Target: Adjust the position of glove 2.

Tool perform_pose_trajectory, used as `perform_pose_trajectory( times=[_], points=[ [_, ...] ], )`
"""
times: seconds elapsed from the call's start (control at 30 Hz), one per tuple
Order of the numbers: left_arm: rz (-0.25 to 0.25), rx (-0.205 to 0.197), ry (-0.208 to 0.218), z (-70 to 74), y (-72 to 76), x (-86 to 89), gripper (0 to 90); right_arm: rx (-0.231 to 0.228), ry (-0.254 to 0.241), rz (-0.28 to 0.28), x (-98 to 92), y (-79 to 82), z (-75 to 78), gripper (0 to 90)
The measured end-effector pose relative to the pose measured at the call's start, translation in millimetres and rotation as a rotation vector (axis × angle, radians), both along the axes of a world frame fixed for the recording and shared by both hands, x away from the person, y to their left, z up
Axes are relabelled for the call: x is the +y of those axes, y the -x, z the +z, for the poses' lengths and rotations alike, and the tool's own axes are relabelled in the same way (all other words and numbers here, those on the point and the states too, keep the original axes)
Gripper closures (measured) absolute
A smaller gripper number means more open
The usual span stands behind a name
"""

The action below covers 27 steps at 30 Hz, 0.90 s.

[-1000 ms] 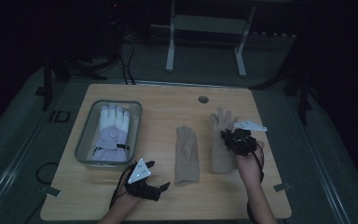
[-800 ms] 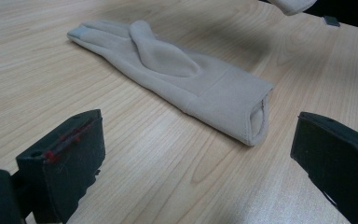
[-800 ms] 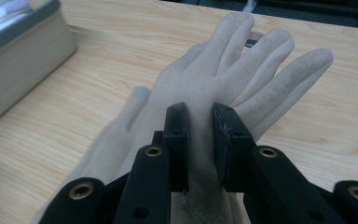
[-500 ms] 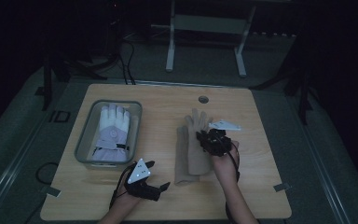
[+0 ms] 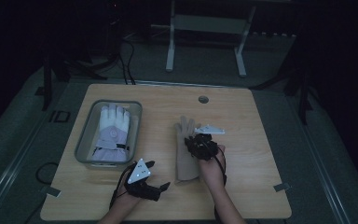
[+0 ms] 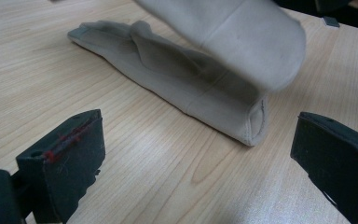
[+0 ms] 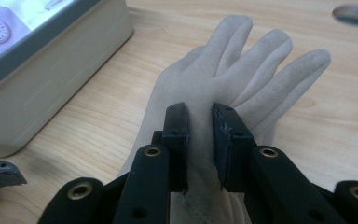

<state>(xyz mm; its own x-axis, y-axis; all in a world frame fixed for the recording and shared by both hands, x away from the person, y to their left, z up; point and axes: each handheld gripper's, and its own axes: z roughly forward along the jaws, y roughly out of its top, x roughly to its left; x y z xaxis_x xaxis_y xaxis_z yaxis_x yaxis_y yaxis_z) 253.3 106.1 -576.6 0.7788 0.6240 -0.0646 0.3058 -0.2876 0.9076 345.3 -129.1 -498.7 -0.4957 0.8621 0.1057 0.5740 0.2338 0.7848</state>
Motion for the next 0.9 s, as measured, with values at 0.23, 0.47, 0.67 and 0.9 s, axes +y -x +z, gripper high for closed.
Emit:
perform_pose_trajectory(
  times=[0.23, 0.47, 0.67, 0.9],
  points=[
    [0.000, 0.000, -0.002, 0.0, 0.1, -0.1, 3.2, 0.043, 0.019, -0.024, 2.0, -6.1, -19.5, 75.3],
    [0.000, 0.000, -0.002, 0.0, 0.1, -0.3, 3.2, 0.093, 0.012, -0.035, 2.9, -10.9, -37.5, 74.5],
    [0.000, -0.001, -0.002, 0.0, 0.1, -0.4, 3.2, 0.101, -0.025, -0.062, 4.3, -11.5, -39.1, 74.4],
    [-0.001, 0.000, -0.002, 0.0, 0.1, -0.4, 3.2, 0.089, -0.084, -0.062, 5.7, -5.5, -31.3, 74.6]
  ],
)
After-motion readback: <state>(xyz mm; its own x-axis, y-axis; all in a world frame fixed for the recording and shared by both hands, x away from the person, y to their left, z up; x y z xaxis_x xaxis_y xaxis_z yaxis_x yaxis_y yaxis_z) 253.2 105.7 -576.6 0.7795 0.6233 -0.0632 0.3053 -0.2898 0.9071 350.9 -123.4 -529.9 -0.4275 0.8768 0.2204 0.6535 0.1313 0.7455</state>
